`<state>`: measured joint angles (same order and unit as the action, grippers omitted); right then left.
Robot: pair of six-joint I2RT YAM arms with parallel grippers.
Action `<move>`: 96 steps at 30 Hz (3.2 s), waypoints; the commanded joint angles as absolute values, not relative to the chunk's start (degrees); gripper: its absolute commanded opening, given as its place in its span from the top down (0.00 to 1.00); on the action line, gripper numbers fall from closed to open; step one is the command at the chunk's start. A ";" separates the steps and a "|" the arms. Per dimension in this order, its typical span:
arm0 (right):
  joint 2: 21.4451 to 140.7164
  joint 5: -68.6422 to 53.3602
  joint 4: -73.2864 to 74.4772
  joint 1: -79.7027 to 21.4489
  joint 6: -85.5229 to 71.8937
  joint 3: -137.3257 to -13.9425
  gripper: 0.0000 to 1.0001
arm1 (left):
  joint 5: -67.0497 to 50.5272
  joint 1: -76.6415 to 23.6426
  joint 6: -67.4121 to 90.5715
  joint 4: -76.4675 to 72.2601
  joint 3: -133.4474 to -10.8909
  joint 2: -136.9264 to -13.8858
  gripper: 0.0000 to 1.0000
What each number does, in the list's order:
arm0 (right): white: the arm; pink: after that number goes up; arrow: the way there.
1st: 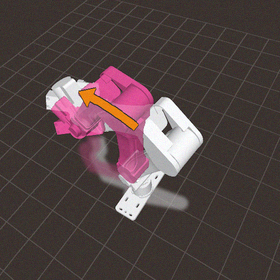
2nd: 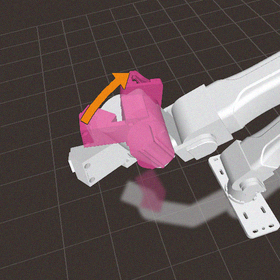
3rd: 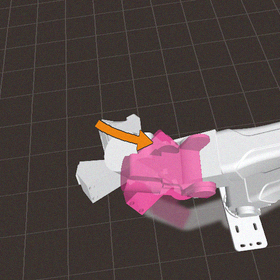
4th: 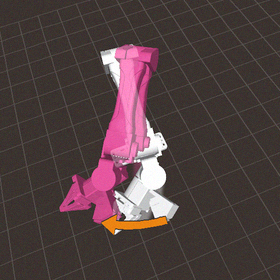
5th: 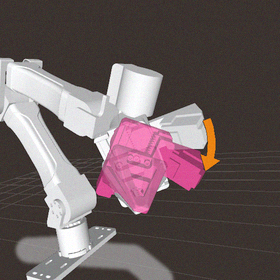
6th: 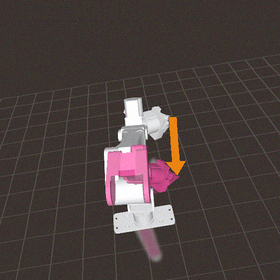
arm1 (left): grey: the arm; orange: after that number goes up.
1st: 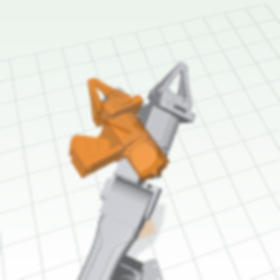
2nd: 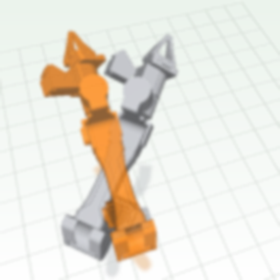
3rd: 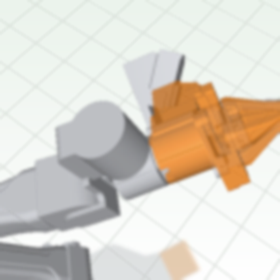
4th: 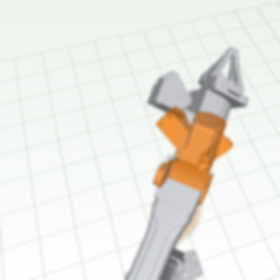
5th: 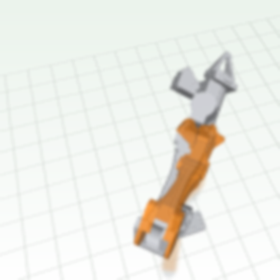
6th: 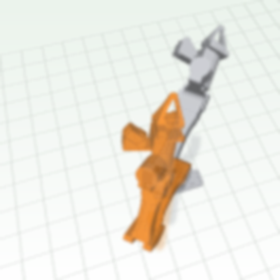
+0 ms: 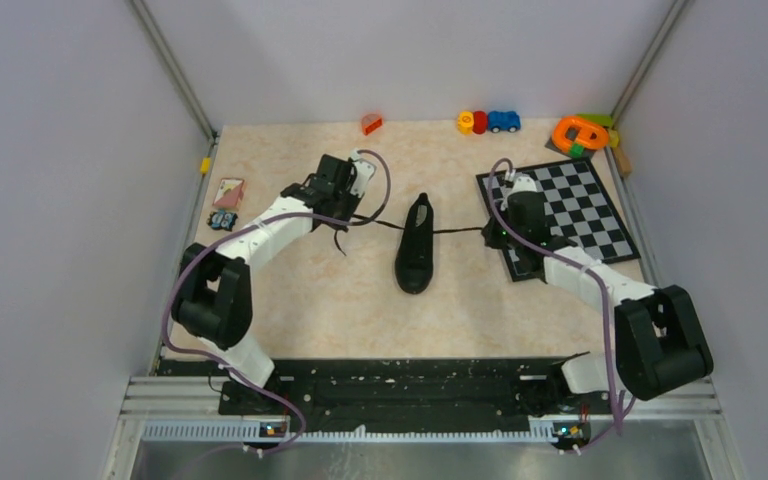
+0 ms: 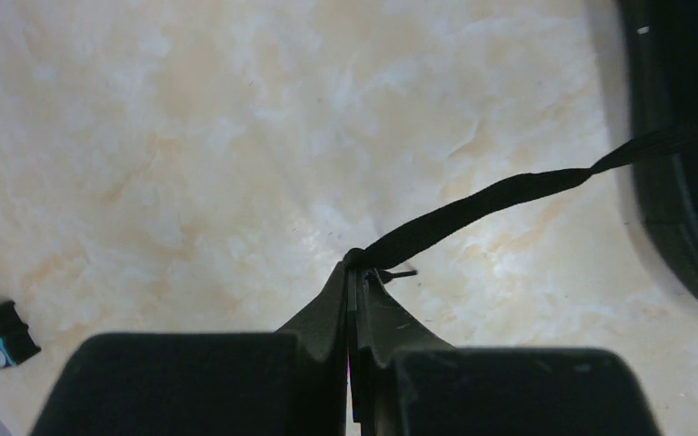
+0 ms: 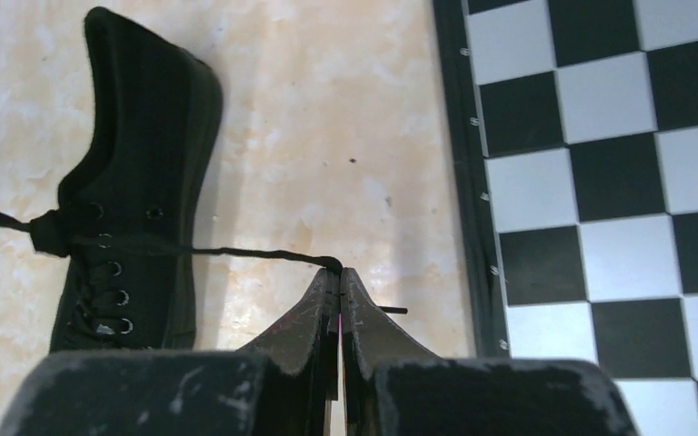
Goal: Tie the shoes
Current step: Tie the shoelace on the shoe.
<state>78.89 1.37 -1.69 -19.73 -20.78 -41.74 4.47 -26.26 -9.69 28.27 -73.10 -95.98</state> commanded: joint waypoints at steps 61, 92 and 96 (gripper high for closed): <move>83.84 -18.67 -26.35 -27.94 -9.78 -40.77 0.49 | -28.96 -26.88 -42.04 5.63 -65.14 -98.79 0.25; 93.83 -16.80 -31.09 -27.95 -10.61 -42.69 1.00 | -34.42 -26.91 -53.86 14.46 -78.79 -115.21 0.39; 90.33 -15.80 -33.04 -27.87 -10.75 -39.72 1.00 | -35.12 -26.91 -54.56 14.41 -79.29 -115.60 0.50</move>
<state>95.24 -17.39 -29.85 -27.53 -11.53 -40.82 -32.77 -27.05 -52.90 15.22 -76.93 -115.04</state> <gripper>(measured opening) 0.009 0.564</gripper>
